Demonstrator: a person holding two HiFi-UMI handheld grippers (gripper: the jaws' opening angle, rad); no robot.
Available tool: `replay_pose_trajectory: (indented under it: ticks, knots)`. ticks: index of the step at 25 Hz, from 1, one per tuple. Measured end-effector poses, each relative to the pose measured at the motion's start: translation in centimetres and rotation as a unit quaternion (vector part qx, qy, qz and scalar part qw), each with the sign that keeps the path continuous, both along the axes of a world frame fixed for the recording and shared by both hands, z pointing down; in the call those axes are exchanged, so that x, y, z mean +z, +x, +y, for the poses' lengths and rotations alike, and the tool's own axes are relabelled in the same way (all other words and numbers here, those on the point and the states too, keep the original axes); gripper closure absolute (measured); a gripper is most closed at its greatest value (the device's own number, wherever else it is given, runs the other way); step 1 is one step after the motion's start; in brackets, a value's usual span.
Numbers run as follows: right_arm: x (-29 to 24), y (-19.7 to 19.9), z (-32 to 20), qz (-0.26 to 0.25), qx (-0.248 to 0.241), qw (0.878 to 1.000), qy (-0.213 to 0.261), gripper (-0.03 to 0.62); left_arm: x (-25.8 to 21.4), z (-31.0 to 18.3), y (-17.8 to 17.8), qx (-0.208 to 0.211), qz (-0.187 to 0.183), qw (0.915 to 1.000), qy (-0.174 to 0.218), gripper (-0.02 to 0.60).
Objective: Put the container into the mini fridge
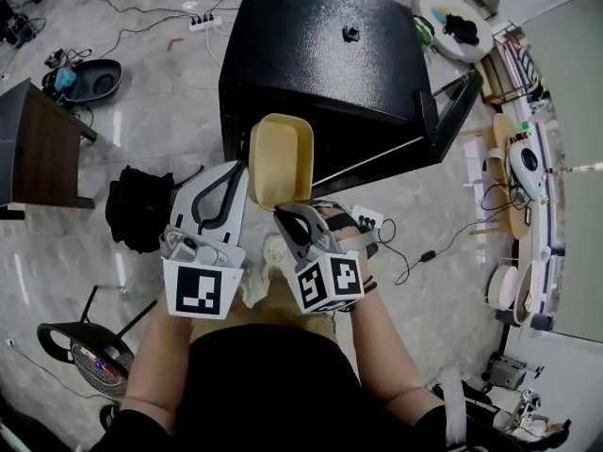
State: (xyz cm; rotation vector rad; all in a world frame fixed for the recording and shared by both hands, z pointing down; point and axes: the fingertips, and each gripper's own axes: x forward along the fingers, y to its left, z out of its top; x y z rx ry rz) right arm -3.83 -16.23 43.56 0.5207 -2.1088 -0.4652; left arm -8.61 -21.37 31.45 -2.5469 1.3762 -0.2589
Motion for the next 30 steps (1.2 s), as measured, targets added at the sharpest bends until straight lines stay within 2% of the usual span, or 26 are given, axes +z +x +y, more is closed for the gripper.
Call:
replay_pose_trajectory:
  ticks: [9, 15, 21, 30]
  knots:
    - [4.8, 3.1, -4.8, 0.021, 0.004, 0.999, -0.030, 0.554, 3.9, -2.4, 1.7, -0.021, 0.014, 0.9992, -0.030, 0.558]
    - [8.3, 4.3, -7.9, 0.046, -0.016, 0.998, -0.049, 0.554, 5.7, -4.4, 2.2, -0.040, 0.016, 0.9984, -0.036, 0.558]
    - [11.8, 3.5, -8.4, 0.069, -0.066, 0.993, -0.072, 0.554, 7.2, -5.9, 2.2, -0.050, 0.010, 0.9978, -0.042, 0.558]
    - [13.8, 3.1, -12.2, 0.073, -0.072, 0.992, -0.067, 0.554, 9.3, -7.9, 1.7, -0.070, 0.013, 0.9959, -0.056, 0.558]
